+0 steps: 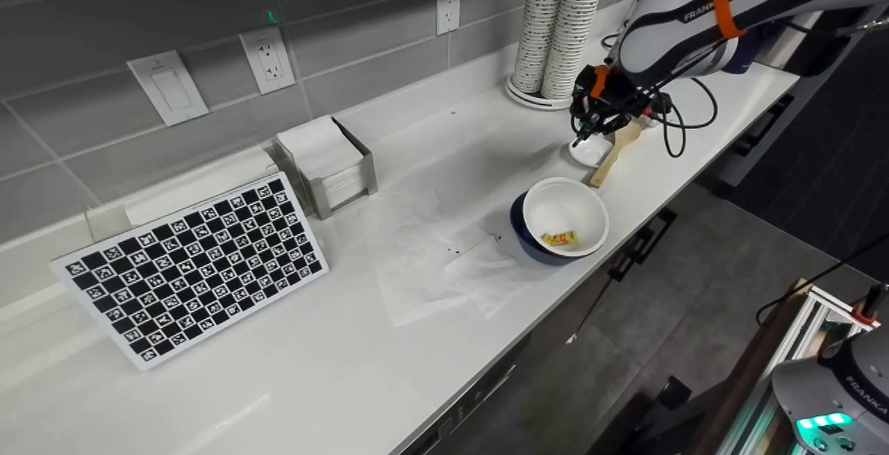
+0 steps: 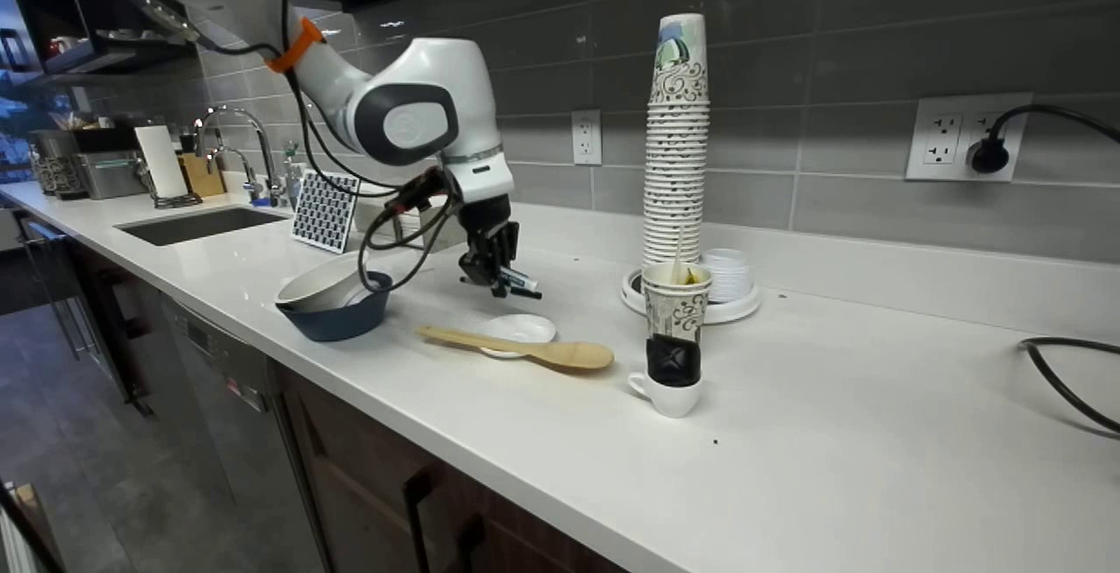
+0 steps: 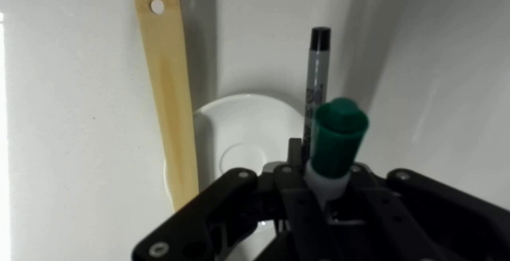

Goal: Put the marker and pens in the white bowl.

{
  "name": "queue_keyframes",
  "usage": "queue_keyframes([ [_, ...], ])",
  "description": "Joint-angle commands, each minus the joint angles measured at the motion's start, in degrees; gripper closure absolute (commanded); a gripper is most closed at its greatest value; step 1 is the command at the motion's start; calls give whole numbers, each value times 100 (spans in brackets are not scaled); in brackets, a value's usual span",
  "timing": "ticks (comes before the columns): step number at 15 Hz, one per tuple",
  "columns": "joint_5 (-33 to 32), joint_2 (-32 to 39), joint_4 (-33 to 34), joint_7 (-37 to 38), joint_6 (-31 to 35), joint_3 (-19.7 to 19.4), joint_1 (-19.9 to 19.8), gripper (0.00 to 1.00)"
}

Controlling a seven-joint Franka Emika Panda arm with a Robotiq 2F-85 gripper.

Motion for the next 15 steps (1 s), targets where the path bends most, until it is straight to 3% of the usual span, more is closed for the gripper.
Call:
queue_keyframes([
  [1, 169, -1043, -418, -902, -619, 225, 56, 96],
  [7, 563, -2310, -707, -2150, -1811, 693, 358, 96],
  [11, 916, -2593, -540, -2981, -2618, 905, 632, 96],
  [13, 1115, -2493, -282, -3685, -3025, 799, 641, 96],
  [14, 839, -2532, -470, -3051, -2696, 1001, 560, 85],
  [15, 904, -2536, -420, -3276, -2821, 981, 565, 85],
])
